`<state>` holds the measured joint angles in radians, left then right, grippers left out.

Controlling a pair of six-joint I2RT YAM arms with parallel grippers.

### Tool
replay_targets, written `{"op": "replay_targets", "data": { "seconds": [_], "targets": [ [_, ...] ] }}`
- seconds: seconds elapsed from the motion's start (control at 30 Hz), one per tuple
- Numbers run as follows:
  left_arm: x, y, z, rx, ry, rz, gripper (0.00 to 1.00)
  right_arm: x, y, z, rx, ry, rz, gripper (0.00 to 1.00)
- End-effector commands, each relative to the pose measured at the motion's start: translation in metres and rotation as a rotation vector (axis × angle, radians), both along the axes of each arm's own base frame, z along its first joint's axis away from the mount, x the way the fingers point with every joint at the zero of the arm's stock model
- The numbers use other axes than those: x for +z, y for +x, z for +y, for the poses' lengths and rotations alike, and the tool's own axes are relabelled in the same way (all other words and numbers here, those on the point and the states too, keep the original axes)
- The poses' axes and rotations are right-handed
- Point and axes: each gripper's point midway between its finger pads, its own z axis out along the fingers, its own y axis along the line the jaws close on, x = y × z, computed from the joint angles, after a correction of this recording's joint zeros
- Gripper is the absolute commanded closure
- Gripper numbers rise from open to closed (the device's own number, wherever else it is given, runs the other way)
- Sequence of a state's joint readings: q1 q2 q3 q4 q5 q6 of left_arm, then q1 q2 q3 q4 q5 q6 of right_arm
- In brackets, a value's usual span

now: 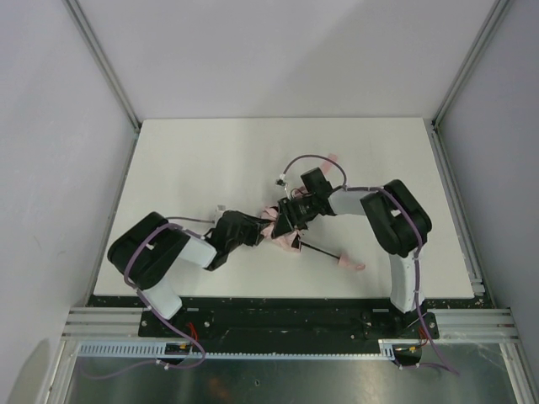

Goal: Put away the umbrella

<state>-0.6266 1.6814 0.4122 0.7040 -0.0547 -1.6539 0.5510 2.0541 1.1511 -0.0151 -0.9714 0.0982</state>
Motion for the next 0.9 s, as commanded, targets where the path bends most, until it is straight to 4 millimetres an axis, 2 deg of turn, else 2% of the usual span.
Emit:
{"op": "replay_targets", "data": {
  "seconds": [0.0, 0.1, 0.17, 0.3, 0.4, 0.6, 0.7, 0.87],
  "targets": [
    [-0.060, -0.037, 0.039, -0.029, 0.255, 0.123, 1.00, -0.005, -0.007, -0.036, -0.159, -0.256, 0.038, 0.43],
    [-0.059, -0.039, 0.041, -0.033, 0.272, 0.128, 1.00, 0.029, 0.010, -0.046, -0.216, -0.265, -0.075, 0.18],
    [-0.059, -0.040, 0.043, -0.035, 0.287, 0.134, 1.00, 0.055, 0.018, -0.054, -0.251, -0.264, -0.157, 0.08],
    [-0.058, -0.041, 0.044, -0.038, 0.301, 0.162, 1.00, 0.099, 0.024, -0.070, -0.326, -0.310, -0.404, 0.02],
    [-0.061, -0.046, 0.045, -0.050, 0.321, 0.223, 1.00, 0.119, 0.015, -0.066, -0.333, -0.335, -0.658, 0.02],
    [-0.065, -0.052, 0.047, -0.073, 0.347, 0.336, 1.00, 0.125, -0.015, -0.043, -0.300, -0.376, -1.088, 0.04],
    [-0.065, -0.053, 0.048, -0.081, 0.352, 0.352, 1.00, 0.112, -0.017, -0.028, -0.252, -0.421, -1.216, 0.04],
    [-0.067, -0.056, 0.048, -0.092, 0.350, 0.379, 1.00, 0.080, -0.008, -0.011, -0.197, -0.508, -1.304, 0.05]
  ]
}}
